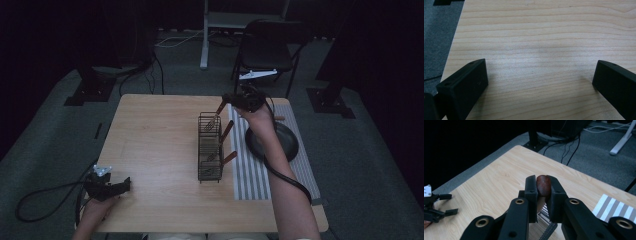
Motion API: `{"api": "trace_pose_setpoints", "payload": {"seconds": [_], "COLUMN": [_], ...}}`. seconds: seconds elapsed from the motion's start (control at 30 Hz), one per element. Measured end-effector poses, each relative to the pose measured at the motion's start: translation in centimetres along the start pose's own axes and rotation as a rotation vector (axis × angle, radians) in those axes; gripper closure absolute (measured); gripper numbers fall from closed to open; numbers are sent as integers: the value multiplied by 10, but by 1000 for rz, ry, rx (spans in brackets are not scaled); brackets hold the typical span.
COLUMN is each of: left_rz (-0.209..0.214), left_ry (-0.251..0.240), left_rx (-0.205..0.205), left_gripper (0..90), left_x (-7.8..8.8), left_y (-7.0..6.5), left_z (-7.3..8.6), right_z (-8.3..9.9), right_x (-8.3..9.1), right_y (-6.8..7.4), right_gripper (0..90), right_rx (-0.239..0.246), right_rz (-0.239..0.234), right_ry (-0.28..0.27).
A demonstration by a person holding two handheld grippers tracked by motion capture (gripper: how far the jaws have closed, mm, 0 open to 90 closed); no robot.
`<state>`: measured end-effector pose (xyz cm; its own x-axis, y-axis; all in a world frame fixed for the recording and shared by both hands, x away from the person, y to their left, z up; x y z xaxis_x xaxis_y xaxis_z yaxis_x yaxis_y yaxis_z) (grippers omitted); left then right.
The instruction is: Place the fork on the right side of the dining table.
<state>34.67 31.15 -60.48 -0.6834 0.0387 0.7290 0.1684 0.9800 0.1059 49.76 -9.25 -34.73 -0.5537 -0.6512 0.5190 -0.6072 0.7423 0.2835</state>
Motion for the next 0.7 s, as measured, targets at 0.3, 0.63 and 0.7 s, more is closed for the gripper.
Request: {"api": "trace_pose_setpoints", "payload": {"seconds": [0.3,0.63,0.7], "left_rz": [1,0,0], "left_ry": [1,1,1], "left_rx": [0,0,0], "left_gripper": [2,2,2], "left_x": [0,0,0], "left_y": [0,0,0], "left_z": [0,0,0], "right_z": [-12,-24,-25], "right_x": [27,55,59], "right_y": [1,-6,-8], "right_gripper": [807,808,807], "right_rx": [-4,-15,-16], "right_rz": [12,53,59], "right_ry": [-53,-124,-129]}}
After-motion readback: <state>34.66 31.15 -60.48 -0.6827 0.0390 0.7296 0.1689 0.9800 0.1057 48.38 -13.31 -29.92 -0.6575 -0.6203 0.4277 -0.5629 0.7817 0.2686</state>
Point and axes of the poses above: each handheld gripper's, and its own axes: x roughly backward along the jaws, z roughly out of its underside, y roughly to its left, the point moved 8 cm from there along -x, roughly forward along the jaws, and after that the axes turned 8 degrees about -x, right-handed, at the moved point
